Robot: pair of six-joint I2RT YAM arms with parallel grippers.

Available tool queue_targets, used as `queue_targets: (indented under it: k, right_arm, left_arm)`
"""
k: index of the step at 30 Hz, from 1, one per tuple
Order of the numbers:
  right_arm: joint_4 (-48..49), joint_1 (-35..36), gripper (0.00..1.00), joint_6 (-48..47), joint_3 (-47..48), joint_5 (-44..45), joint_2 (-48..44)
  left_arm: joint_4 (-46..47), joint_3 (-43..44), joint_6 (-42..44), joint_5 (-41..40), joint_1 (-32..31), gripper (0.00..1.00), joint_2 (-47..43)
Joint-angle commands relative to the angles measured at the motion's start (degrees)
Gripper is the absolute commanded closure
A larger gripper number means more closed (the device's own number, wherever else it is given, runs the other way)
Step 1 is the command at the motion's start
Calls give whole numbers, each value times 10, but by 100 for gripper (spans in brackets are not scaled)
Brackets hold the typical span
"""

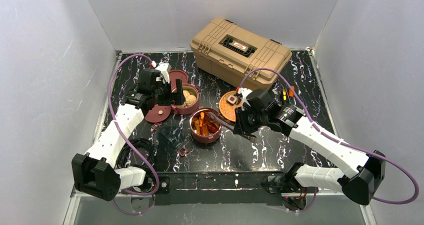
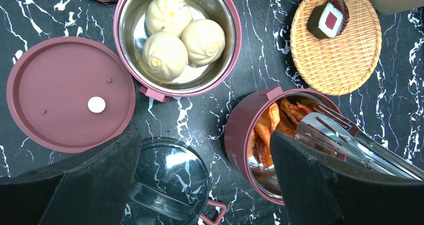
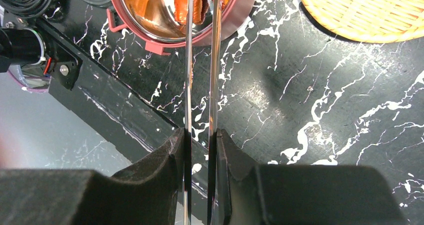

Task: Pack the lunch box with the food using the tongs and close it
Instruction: Place the fake food in the packing box.

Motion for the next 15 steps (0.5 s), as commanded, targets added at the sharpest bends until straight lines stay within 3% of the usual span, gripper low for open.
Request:
queue_targets:
  k: [1, 9, 15]
  right_arm:
    - [8, 4, 78, -12, 31, 11, 5]
    - [9, 4, 64, -18, 37, 14, 10]
    - [11, 4, 62, -18, 40, 11, 4]
  left_arm:
    - [-12, 25, 0, 4, 2, 1, -3]
    - [-13, 25, 1, 0, 2, 1, -4]
    - [-12, 25, 1, -2, 3, 1, -4]
